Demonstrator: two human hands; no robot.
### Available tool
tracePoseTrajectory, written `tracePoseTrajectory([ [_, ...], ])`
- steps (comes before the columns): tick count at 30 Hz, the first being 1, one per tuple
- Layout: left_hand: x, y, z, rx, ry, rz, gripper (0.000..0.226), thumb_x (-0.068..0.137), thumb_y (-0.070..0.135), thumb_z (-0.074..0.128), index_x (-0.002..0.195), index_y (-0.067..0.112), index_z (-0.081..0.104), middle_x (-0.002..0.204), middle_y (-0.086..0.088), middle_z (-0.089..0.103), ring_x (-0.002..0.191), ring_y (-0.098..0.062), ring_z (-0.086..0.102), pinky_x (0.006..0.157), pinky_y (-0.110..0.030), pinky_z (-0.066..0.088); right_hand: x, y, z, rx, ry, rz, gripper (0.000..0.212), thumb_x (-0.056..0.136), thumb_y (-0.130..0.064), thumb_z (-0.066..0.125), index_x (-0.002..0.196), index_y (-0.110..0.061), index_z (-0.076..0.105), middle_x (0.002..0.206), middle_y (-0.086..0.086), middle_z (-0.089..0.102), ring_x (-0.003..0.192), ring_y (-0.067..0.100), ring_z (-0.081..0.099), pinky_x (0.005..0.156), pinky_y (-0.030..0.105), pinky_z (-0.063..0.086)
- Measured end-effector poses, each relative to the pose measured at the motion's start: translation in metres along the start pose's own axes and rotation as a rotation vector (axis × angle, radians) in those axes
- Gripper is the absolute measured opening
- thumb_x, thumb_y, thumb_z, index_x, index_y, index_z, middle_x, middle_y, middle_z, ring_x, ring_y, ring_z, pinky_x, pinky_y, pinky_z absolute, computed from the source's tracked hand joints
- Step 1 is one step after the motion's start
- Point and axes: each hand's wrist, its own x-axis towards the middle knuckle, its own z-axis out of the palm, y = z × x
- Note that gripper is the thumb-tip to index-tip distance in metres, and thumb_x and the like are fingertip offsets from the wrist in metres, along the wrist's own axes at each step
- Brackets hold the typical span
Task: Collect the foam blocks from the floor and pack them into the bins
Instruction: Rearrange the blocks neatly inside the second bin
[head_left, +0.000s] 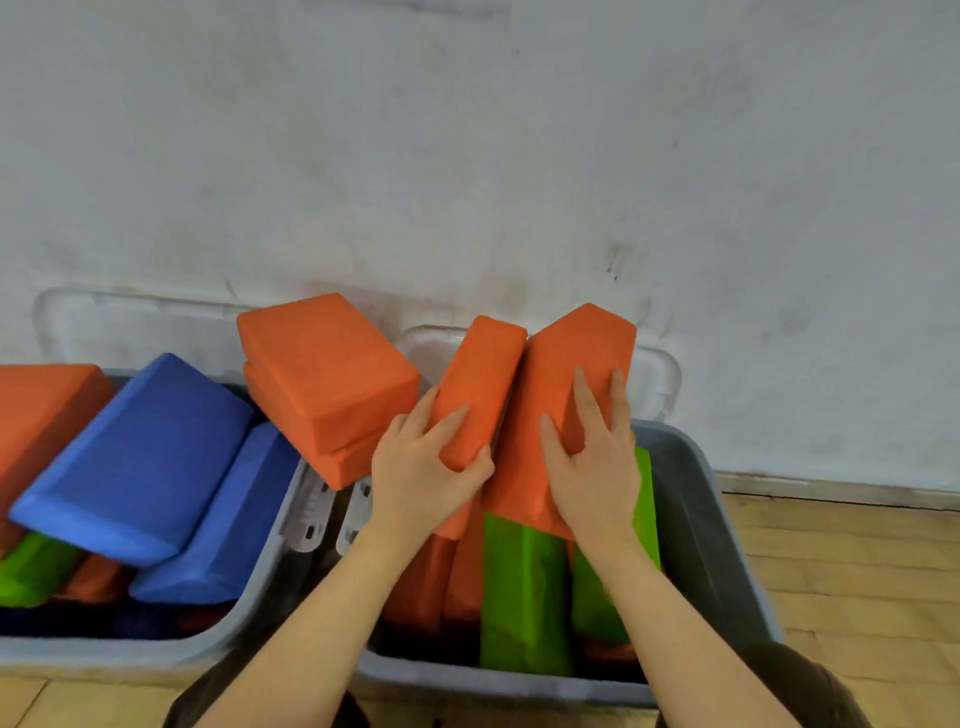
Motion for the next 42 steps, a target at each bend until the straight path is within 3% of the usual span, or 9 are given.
tracePoseTrajectory([
  [7,0.076,0.042,-0.047,0.065,0.171,0.309,0.042,0.068,0.043,0.056,0.094,0.015,0.075,0.118,-0.014,0.065,0.082,-0.032,0.066,0.073,-0.038,0.052,0.042,-0.048,-0.040,0.150,0.166,0.028,0.061,0.090,-0.046,0.053,0.144,-0.048,0.024,0.159,-0.011,0.002,0.140,0.021,0.026,0.095,0.045,0.042],
  [12,0.096,0.016,-0.096,0.288,0.301,0.524,0.038,0.073,0.040,0.059,0.097,0.014,0.073,0.124,-0.015,0.061,0.091,-0.030,0.065,0.078,-0.040,0.045,0.058,-0.094,-0.040,0.310,0.217,-0.017,0.058,0.091,-0.043,0.054,0.143,-0.046,0.027,0.158,-0.011,0.006,0.141,0.013,0.023,0.101,0.040,0.035],
  [20,0.087,-0.080,-0.122,0.570,0.188,0.614,0.035,0.074,0.037,0.066,0.096,0.012,0.073,0.119,-0.002,0.065,0.097,-0.041,0.062,0.083,-0.046,0.039,0.048,-0.137,0.018,0.443,0.108,-0.016,0.056,0.092,-0.036,0.056,0.142,-0.043,0.032,0.158,-0.009,0.009,0.142,0.009,0.019,0.098,0.027,0.027],
  [23,0.083,-0.094,-0.111,0.586,0.112,0.569,0.042,0.068,0.036,0.079,0.103,0.013,0.071,0.130,-0.002,0.059,0.098,-0.039,0.062,0.083,-0.048,0.045,0.037,-0.141,0.036,0.412,0.079,0.020,0.056,0.092,-0.036,0.056,0.142,-0.043,0.032,0.158,-0.011,0.008,0.140,0.008,0.021,0.093,0.026,0.026],
  [25,0.081,-0.096,-0.108,0.537,0.111,0.489,0.046,0.081,0.041,0.063,0.118,0.014,0.063,0.142,-0.006,0.047,0.103,-0.033,0.061,0.088,-0.047,0.041,0.034,-0.137,0.041,0.430,0.085,0.049,0.056,0.092,-0.034,0.057,0.142,-0.042,0.033,0.158,-0.010,0.009,0.140,0.008,0.021,0.095,0.023,0.025],
  [29,0.067,-0.091,-0.103,0.423,0.085,-0.077,0.082,0.077,0.071,0.040,0.140,0.019,0.037,0.153,-0.017,0.023,0.125,-0.040,0.043,0.097,-0.058,0.033,0.033,-0.120,0.039,0.435,0.109,0.048,0.056,0.091,-0.032,0.058,0.142,-0.040,0.035,0.158,-0.009,0.011,0.141,0.007,0.019,0.099,0.023,0.024],
  [32,0.052,-0.080,-0.094,0.340,-0.092,-0.379,0.087,0.074,0.082,0.037,0.146,0.038,0.016,0.157,-0.010,0.000,0.136,-0.044,0.020,0.101,-0.061,0.027,0.027,-0.112,0.039,0.411,0.110,0.072,0.056,0.090,-0.034,0.059,0.140,-0.043,0.036,0.157,-0.011,0.012,0.141,0.008,0.020,0.101,0.030,0.028],
  [36,0.039,-0.069,-0.079,0.204,-0.079,-0.312,0.075,0.085,0.060,0.049,0.147,0.032,0.018,0.157,-0.006,-0.008,0.127,-0.045,0.034,0.085,-0.050,0.049,0.014,-0.105,0.038,0.416,0.087,0.127,0.056,0.090,-0.034,0.060,0.139,-0.045,0.037,0.157,-0.015,0.012,0.140,0.006,0.023,0.101,0.034,0.031],
  [42,0.050,-0.096,-0.082,0.116,-0.013,-0.175,0.068,0.087,0.033,0.063,0.146,0.021,0.030,0.158,-0.006,0.005,0.138,-0.047,0.017,0.095,-0.057,0.044,0.012,-0.109,0.027,0.437,0.105,0.076,0.056,0.090,-0.034,0.059,0.139,-0.047,0.035,0.157,-0.015,0.012,0.140,0.005,0.022,0.099,0.030,0.029],
])
